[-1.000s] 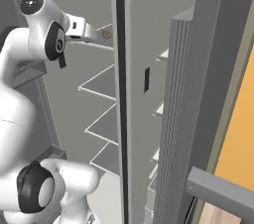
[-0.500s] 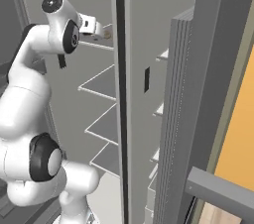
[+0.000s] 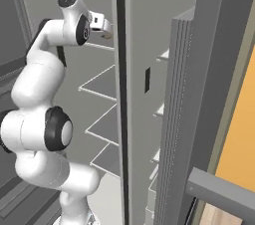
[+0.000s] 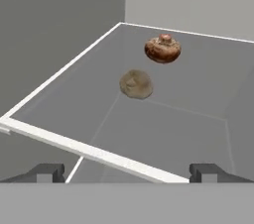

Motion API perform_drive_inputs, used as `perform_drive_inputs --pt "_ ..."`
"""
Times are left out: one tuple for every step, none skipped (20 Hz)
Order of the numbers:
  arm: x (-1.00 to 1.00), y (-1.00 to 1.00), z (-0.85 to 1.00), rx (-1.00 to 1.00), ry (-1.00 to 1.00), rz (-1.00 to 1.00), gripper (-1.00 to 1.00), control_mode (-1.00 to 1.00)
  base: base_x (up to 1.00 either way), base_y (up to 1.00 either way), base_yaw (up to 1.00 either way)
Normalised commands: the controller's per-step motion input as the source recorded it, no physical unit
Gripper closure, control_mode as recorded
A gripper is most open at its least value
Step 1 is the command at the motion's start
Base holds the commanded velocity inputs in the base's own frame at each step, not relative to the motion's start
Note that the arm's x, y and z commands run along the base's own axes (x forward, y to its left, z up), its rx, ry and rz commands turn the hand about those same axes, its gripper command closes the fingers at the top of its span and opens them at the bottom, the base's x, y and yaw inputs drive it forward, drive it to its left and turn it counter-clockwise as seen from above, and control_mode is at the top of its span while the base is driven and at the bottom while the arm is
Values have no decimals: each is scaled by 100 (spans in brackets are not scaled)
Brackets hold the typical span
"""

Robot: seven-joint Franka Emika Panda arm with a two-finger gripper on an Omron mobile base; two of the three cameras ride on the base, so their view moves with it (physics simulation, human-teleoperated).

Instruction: Gather the garlic and mushroom from the fridge and place them on a tray on the dining counter. Then gather the chicken drumstick and fish from the fridge and place them on the other tray.

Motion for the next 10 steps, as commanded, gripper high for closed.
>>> perform_drive_inputs --pt "64 0 -14 0 5 0 -100 -100 0 0 0" --pt "61 0 -16 0 6 0 -100 -100 0 0 0" --pt "51 0 -19 0 5 0 -100 -100 0 0 0" --pt "35 0 -22 0 4 0 -100 -100 0 0 0" --pt "34 0 -25 0 4 0 -100 -100 0 0 0" --pt "33 0 -25 0 4 0 -100 -100 0 0 0" --pt "39 0 -23 0 3 0 -100 -100 0 0 0" --pt "40 0 -21 0 3 0 -100 -100 0 0 0" --pt "41 0 -21 0 4 0 -100 -100 0 0 0" --pt "47 0 -23 0 3 0 -100 -100 0 0 0"
